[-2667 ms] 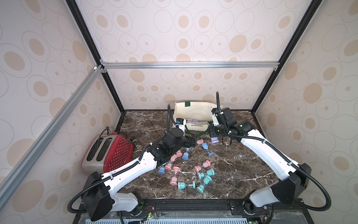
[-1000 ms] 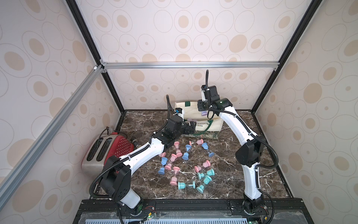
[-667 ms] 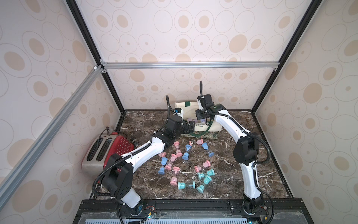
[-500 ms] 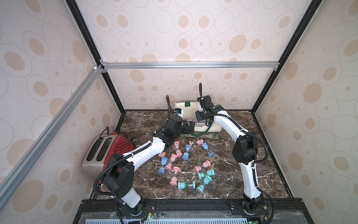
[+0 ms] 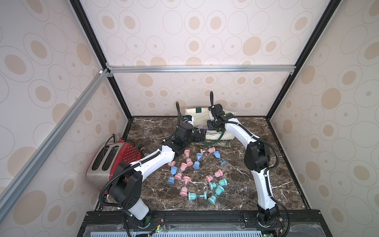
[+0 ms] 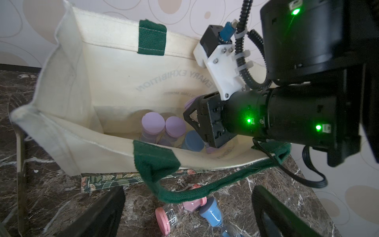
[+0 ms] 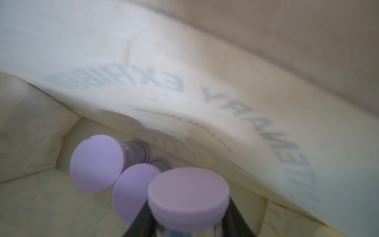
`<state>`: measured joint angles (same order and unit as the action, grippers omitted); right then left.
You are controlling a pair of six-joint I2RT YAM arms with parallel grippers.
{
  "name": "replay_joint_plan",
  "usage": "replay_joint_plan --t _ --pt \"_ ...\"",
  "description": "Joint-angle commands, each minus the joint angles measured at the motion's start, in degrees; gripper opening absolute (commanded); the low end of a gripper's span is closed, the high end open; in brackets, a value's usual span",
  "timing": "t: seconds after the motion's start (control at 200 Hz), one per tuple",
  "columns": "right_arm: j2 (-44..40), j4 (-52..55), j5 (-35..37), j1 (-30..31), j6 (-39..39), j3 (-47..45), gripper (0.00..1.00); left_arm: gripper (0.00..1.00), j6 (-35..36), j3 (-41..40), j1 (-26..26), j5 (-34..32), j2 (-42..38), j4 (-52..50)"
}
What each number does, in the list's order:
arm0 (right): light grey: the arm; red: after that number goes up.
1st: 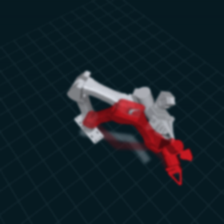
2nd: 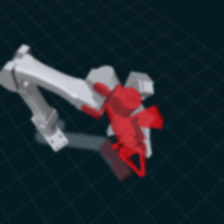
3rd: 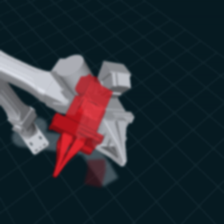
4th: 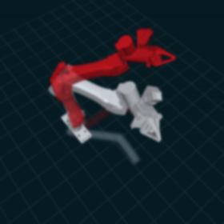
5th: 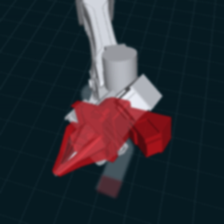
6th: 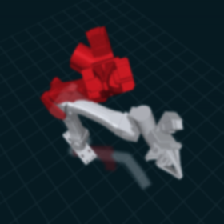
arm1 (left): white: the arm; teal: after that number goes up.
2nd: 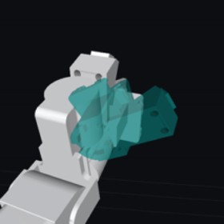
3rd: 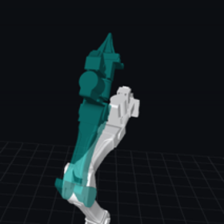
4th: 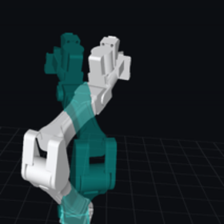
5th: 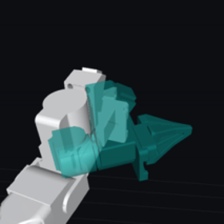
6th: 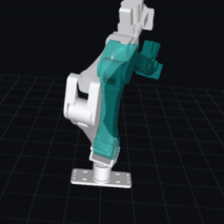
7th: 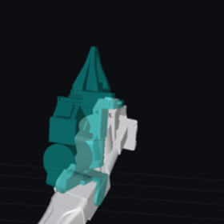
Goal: Put the hourglass into the canvas bag
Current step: Place the hourglass in the canvas bag.
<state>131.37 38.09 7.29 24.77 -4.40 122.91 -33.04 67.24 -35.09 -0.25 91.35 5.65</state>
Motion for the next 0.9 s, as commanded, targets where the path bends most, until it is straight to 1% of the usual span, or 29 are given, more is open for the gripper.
replay_joint_plan --t 0.0,0.06,0.235,0.38,0.64,0.89 --pt "-0.2 0.8 -0.6 -0.2 0.4 0.1 0.47 0.97 -0.7 0.3 0.4 0.3 -1.0 1.2" --pt "-0.8 1.0 -0.4 -0.2 0.5 0.4 0.52 0.97 -0.7 0.4 0.5 0.5 -1.0 0.9" --pt "-3.9 1.6 -1.0 -0.2 0.2 0.4 0.70 0.98 -0.6 0.0 0.4 0.2 -2.1 0.6" --pt "-7.2 2.2 -2.0 -0.2 -0.3 -0.2 0.79 0.97 -0.6 -0.2 0.4 0.1 -2.7 0.4" --pt "-15.5 2.3 -6.0 -0.1 -3.0 -4.7 0.85 0.97 -0.7 -1.3 0.4 0.8 -5.2 -0.6" --pt "-26.5 3.5 -8.6 -0.1 -7.4 -16.0 0.90 0.97 -1.6 -5.2 0.3 2.2 -9.7 -1.2"
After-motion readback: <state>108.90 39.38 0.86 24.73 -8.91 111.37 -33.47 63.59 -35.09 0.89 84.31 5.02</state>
